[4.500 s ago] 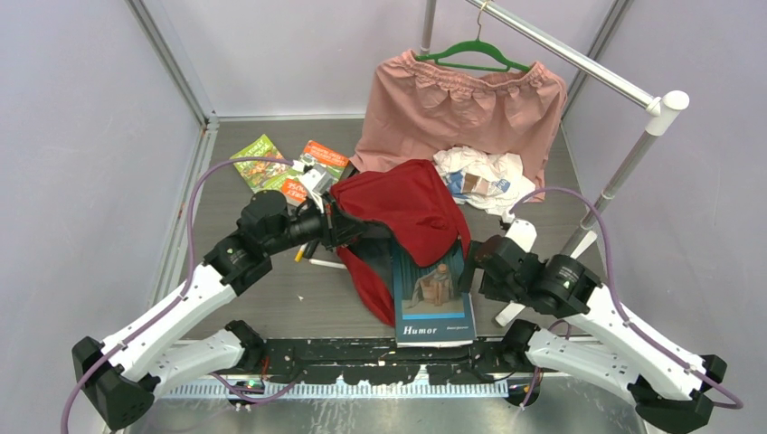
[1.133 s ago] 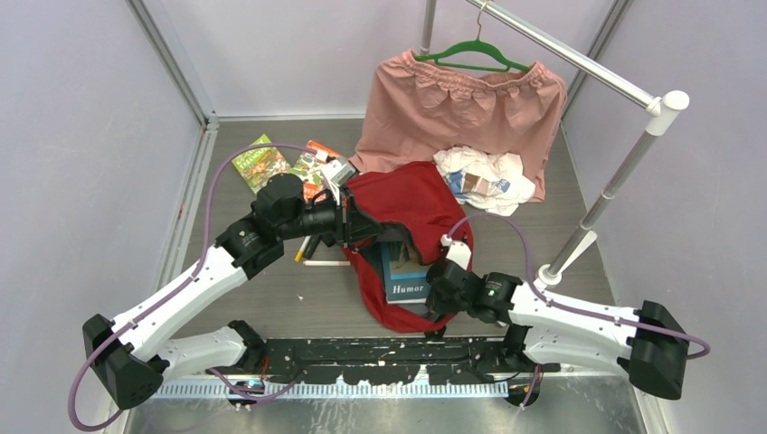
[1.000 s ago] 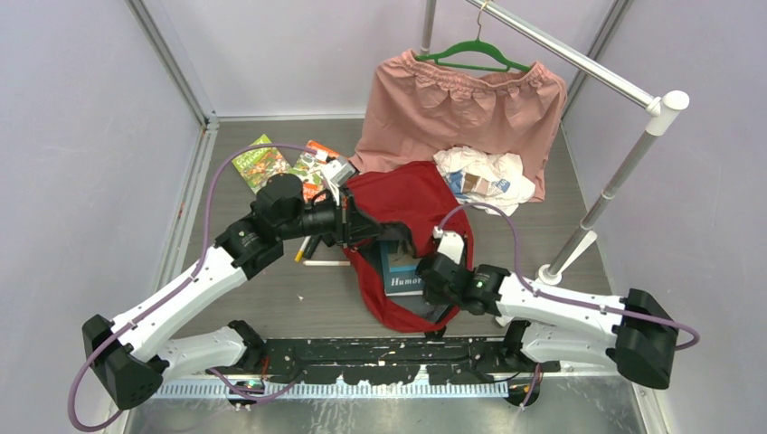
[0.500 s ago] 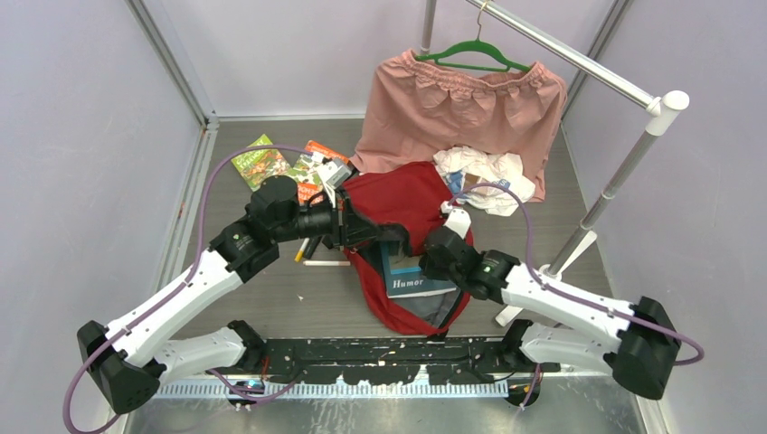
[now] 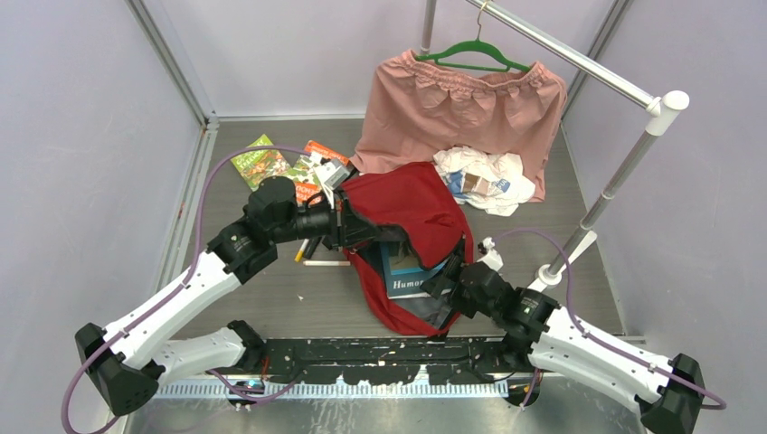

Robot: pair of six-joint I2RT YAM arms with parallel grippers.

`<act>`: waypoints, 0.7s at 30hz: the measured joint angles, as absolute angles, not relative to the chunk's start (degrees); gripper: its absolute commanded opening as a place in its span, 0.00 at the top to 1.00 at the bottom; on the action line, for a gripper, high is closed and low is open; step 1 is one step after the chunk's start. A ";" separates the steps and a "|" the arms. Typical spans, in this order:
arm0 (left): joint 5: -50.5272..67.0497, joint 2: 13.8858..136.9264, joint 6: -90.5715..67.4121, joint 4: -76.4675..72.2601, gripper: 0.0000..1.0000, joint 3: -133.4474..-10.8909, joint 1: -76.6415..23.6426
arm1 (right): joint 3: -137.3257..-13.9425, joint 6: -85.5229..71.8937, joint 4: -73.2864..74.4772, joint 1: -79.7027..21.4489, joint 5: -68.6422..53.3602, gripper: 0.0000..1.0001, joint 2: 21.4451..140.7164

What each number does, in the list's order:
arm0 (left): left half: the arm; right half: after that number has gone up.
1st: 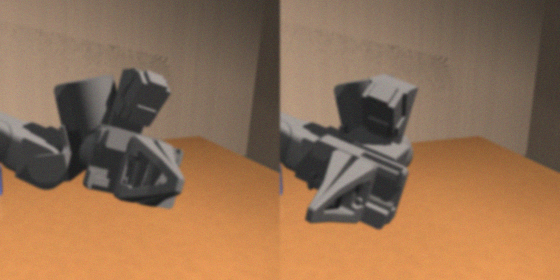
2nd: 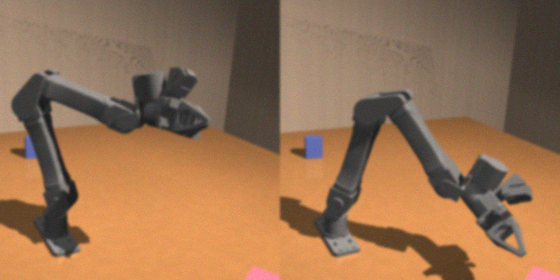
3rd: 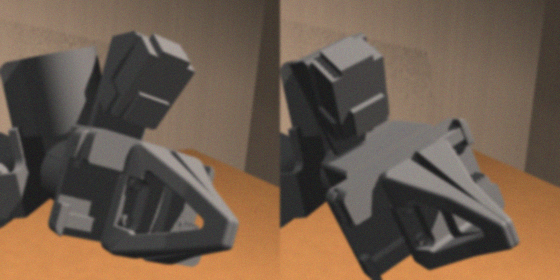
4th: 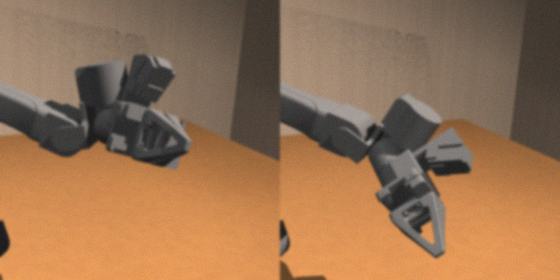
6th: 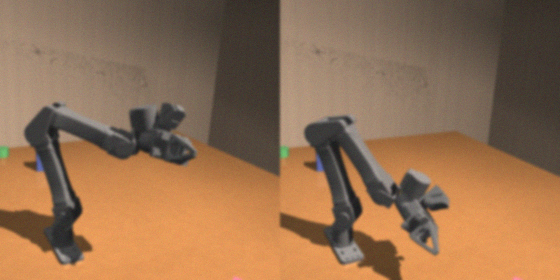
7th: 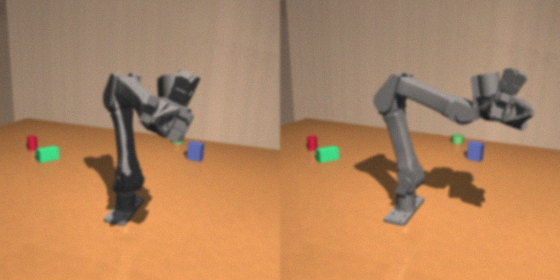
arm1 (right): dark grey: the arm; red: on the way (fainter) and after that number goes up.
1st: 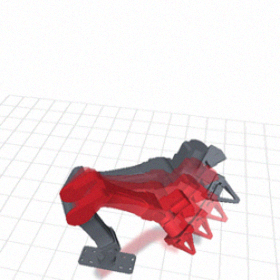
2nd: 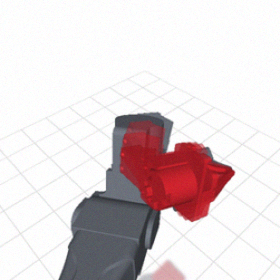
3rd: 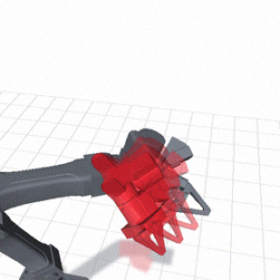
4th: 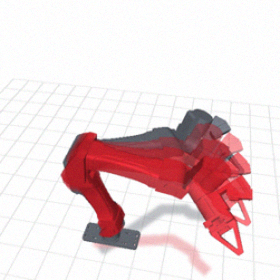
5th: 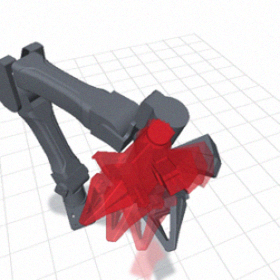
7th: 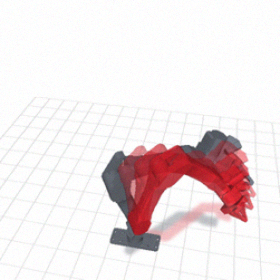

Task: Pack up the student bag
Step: Place the book in the student bag.

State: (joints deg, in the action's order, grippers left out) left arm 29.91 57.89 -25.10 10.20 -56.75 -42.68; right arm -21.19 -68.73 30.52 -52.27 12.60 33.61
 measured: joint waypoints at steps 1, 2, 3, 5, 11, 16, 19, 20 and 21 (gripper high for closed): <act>29.78 57.82 -25.10 10.20 1.00 -56.75 -42.68 | -19.79 -70.76 29.74 -52.27 11.75 0.16 33.52; 29.71 57.71 -25.10 10.20 1.00 -56.75 -42.68 | -18.59 -72.55 28.97 -52.27 10.92 0.15 33.67; 29.65 57.67 -25.10 10.22 1.00 -56.75 -42.70 | -17.54 -74.35 28.16 -52.27 9.98 0.14 34.17; 29.56 57.65 -25.10 10.37 1.00 -56.75 -42.70 | -16.88 -76.88 27.29 -52.27 8.67 0.13 36.05; 29.43 57.67 -25.30 11.05 1.00 -56.75 -42.70 | -16.56 -82.85 22.48 -52.27 5.82 0.13 41.36; 29.10 58.13 -25.61 11.05 1.00 -56.75 -42.72 | -14.22 -87.02 18.50 -51.99 4.45 0.13 40.82; 29.10 58.48 -25.78 11.07 1.00 -56.75 -42.92 | -14.02 -87.64 18.31 -51.92 4.67 0.14 39.94; 29.08 58.50 -25.93 11.07 1.00 -56.75 -43.00 | -14.02 -87.79 18.20 -51.88 4.71 0.13 39.88; 29.10 58.50 -26.06 11.07 1.00 -56.73 -43.09 | -14.02 -87.96 18.04 -51.83 4.80 0.13 39.88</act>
